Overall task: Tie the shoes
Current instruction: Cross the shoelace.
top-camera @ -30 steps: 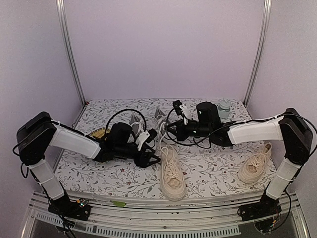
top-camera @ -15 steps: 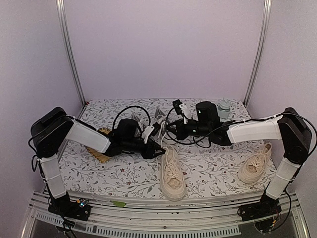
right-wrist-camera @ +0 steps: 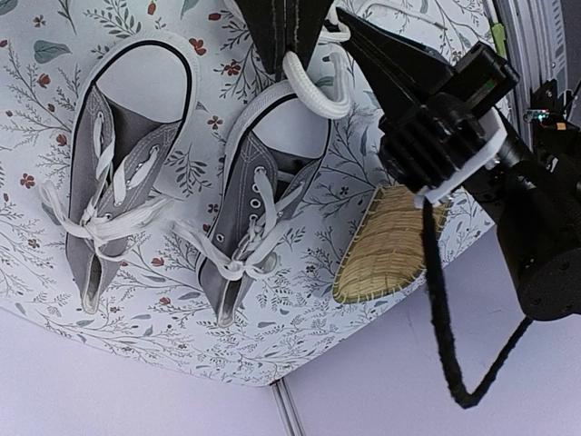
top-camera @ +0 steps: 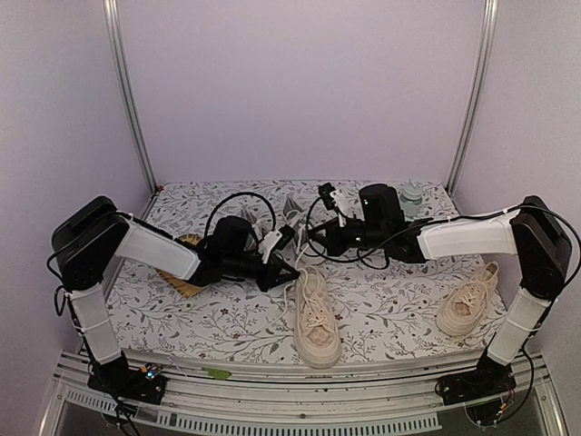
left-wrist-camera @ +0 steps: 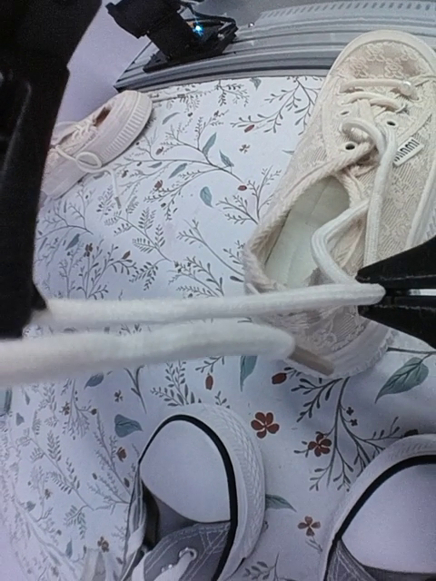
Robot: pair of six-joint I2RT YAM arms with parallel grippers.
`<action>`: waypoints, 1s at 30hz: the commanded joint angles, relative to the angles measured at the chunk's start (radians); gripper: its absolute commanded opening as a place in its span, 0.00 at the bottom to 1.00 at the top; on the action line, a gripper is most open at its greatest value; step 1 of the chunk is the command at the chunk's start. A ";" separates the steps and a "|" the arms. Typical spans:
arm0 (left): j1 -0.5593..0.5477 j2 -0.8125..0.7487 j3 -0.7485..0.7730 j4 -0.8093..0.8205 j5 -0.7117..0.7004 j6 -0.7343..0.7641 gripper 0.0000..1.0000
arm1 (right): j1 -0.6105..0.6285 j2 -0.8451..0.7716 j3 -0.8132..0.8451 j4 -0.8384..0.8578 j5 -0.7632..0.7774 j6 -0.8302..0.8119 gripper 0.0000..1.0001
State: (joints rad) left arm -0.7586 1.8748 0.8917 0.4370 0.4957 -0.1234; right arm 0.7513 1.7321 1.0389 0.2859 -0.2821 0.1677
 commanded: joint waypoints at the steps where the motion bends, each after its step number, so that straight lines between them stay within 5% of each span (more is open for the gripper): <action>1: -0.064 -0.132 -0.028 -0.069 -0.122 0.146 0.00 | -0.030 -0.037 0.036 -0.068 -0.029 -0.014 0.01; 14: -0.237 -0.336 -0.069 -0.181 -0.404 0.354 0.00 | -0.033 0.034 0.157 -0.444 -0.257 -0.202 0.01; 22: -0.244 -0.382 -0.078 -0.262 -0.450 0.373 0.00 | 0.015 0.039 0.191 -0.604 -0.166 -0.333 0.01; 25: -0.250 -0.385 -0.083 -0.277 -0.477 0.370 0.00 | 0.042 0.058 0.234 -0.663 -0.140 -0.386 0.09; 30: -0.255 -0.395 -0.082 -0.262 -0.495 0.367 0.00 | 0.042 0.045 0.243 -0.695 -0.074 -0.420 0.37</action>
State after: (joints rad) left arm -0.9955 1.5055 0.8181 0.1780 0.0311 0.2359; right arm 0.7929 1.7840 1.2602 -0.3428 -0.4290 -0.1894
